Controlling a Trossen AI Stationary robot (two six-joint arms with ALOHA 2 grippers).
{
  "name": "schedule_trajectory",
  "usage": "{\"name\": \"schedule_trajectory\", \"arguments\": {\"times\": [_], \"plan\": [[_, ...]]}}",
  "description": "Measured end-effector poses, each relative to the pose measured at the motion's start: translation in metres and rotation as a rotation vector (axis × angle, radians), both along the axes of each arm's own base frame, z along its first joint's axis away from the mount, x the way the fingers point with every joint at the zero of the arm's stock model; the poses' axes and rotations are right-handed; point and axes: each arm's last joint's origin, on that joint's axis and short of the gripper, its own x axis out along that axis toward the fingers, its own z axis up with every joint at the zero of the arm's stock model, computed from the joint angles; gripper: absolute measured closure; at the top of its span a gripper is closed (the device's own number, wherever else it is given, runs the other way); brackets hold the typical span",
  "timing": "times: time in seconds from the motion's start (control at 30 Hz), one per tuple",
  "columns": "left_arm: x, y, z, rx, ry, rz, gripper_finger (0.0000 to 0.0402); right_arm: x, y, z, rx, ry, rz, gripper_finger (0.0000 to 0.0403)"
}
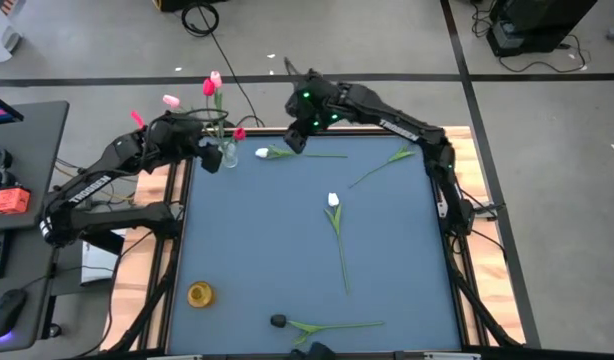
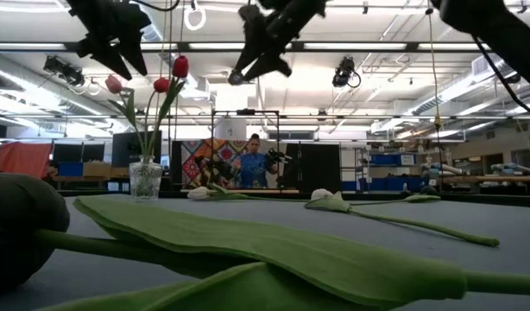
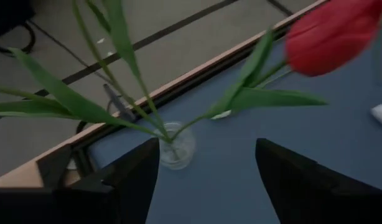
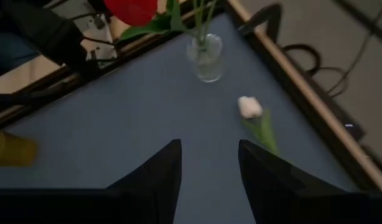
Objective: Sort flowers into vase by color
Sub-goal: Put the top black tulip into the yellow vase
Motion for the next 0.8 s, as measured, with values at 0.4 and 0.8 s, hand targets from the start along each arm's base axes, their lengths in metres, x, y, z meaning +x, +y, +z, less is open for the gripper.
{"name": "schedule_trajectory", "arguments": {"times": [0.4,0.8], "plan": [[0.030,-0.011,0.036,0.261,-0.321,-0.238,0.0130,-0.075,0.028,0.066,-0.140,0.050,-0.120,0.0236],[0.056,-0.014,0.031,0.196,-0.384,-0.267,0.0130,-0.146,0.076,0.017,-0.049,-0.046,-0.253,0.0236]]}}
